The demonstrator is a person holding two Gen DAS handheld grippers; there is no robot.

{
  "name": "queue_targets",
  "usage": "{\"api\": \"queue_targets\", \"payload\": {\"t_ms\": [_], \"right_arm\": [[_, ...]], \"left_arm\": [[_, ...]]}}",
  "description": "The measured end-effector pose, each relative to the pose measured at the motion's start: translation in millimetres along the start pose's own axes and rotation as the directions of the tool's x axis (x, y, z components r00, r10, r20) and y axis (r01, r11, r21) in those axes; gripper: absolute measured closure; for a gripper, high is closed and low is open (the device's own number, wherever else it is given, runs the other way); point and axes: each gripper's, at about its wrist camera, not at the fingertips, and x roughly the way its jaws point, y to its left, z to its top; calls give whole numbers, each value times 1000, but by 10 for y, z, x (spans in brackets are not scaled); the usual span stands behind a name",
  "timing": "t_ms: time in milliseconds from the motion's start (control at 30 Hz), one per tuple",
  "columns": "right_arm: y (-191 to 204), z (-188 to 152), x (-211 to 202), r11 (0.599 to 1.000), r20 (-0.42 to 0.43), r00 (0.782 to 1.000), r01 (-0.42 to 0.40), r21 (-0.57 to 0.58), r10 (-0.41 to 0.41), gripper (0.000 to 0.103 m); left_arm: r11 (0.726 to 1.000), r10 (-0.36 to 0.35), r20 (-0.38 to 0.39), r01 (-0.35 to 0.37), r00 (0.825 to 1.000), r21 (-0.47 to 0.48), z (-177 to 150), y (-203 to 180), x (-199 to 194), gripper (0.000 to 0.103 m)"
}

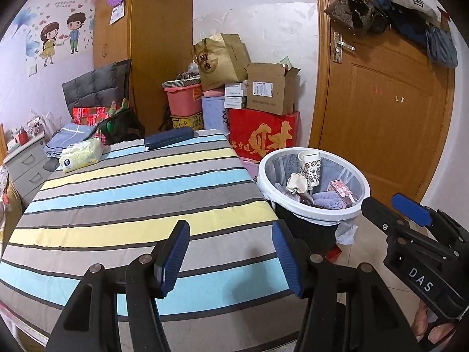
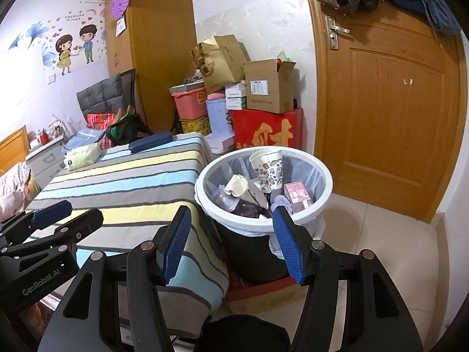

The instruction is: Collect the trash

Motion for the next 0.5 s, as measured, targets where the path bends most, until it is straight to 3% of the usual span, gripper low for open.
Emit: {"api": "queue_targets", "payload": {"t_ms": [500], "right_arm": [[17,8,-36,1000,5,1000,-7,-3,7,43]], "left_arm": [[1000,-4,8,4,1000,6,-13,-40,-77,45]]}}
